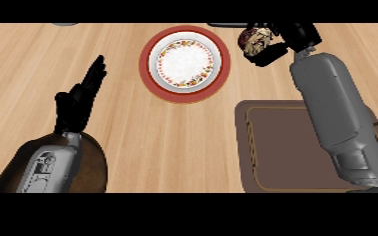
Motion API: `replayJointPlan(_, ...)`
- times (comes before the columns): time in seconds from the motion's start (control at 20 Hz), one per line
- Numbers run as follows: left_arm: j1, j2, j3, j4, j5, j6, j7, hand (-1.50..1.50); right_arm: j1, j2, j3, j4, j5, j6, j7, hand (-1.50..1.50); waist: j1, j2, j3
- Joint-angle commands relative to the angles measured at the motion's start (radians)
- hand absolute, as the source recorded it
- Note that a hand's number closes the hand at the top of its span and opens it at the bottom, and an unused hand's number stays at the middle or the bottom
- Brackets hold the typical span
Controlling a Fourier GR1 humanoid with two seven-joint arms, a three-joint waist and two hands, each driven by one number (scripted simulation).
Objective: Pick the cupcake from the tray and place it in the plate
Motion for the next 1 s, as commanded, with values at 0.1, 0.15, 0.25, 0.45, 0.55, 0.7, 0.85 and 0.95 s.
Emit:
replayJointPlan(0.1, -0.041, 0.032, 0.033, 0.027, 0.024, -0.038, 0.018, 0.0, -0.176, 0.106, 0.002, 0.19, 0.007, -0.022, 0.064, 1.5, 0.015, 0.006, 0.0)
replayJointPlan(0.15, -0.01, -0.019, -0.025, -0.041, -0.019, 0.008, 0.044, 0.0, -0.144, 0.139, 0.021, 0.213, 0.02, -0.056, 0.035, 1.5, 0.016, 0.005, 0.0)
replayJointPlan(0.25, 0.0, -0.032, -0.034, -0.031, -0.033, 0.019, 0.024, 0.0, -0.184, 0.172, 0.006, 0.274, 0.011, -0.088, 0.023, 1.5, 0.017, 0.006, 0.0)
replayJointPlan(0.45, -0.081, -0.015, -0.009, 0.028, -0.027, 0.007, 0.021, 0.0, -0.272, 0.227, 0.062, 0.4, 0.043, -0.158, 0.102, 1.5, 0.026, 0.011, 0.0)
replayJointPlan(0.55, -0.025, -0.017, -0.022, -0.01, -0.019, -0.01, 0.015, 0.0, -0.272, 0.229, 0.109, 0.457, 0.135, -0.224, 0.116, 1.5, 0.047, 0.015, 0.0)
replayJointPlan(0.7, -0.052, -0.027, -0.023, -0.016, -0.008, -0.014, 0.046, 0.0, -0.316, 0.23, 0.154, 0.539, 0.161, -0.246, 0.171, 1.5, 0.062, 0.017, 0.0)
replayJointPlan(0.85, -0.078, -0.026, -0.018, 0.057, -0.017, -0.018, 0.0, 0.0, -0.289, 0.23, 0.145, 0.614, 0.053, -0.274, 0.182, 1.5, 0.074, 0.023, -0.001)
replayJointPlan(0.95, -0.095, -0.037, -0.033, 0.027, -0.018, -0.019, 0.022, 0.0, -0.296, 0.23, 0.134, 0.649, 0.002, -0.241, 0.187, -1.5, 0.096, 0.026, 0.0)
